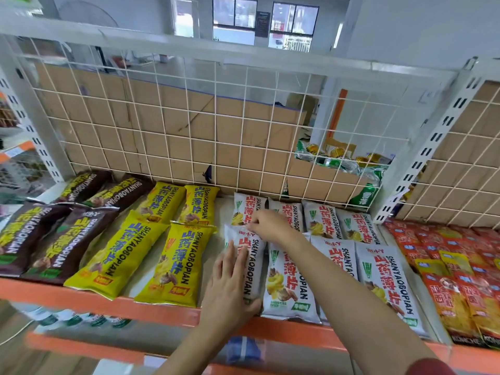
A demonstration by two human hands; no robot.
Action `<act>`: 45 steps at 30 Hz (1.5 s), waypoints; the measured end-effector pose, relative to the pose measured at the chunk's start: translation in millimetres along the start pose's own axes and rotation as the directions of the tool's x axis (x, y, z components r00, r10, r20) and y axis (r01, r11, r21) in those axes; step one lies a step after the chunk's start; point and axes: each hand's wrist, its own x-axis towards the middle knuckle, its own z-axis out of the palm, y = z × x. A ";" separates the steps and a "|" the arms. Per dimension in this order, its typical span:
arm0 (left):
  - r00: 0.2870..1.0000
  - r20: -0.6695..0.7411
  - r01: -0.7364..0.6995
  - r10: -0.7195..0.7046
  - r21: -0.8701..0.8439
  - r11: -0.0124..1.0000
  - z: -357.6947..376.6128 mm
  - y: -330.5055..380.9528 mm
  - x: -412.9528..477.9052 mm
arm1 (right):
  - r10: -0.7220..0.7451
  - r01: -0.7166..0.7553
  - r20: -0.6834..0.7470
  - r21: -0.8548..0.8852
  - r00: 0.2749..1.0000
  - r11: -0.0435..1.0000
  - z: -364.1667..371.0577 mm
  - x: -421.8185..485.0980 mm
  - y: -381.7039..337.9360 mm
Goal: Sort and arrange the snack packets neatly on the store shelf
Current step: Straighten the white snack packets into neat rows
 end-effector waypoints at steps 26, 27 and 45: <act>0.965 -0.040 0.223 -0.259 -0.396 0.891 -8.0 -7.5 11.2 | 0.041 -0.041 -0.321 0.008 0.946 0.999 35.9 -84.4 28.6; 0.960 -0.034 0.233 -0.279 -0.461 0.856 -9.3 -7.1 12.7 | 0.027 -0.025 -0.313 0.009 0.950 1.000 38.2 -85.8 29.2; 0.974 -0.068 0.212 -0.218 -0.077 0.974 -8.4 0.6 -9.5 | -0.140 0.138 0.041 0.051 0.989 0.989 8.6 10.5 -29.9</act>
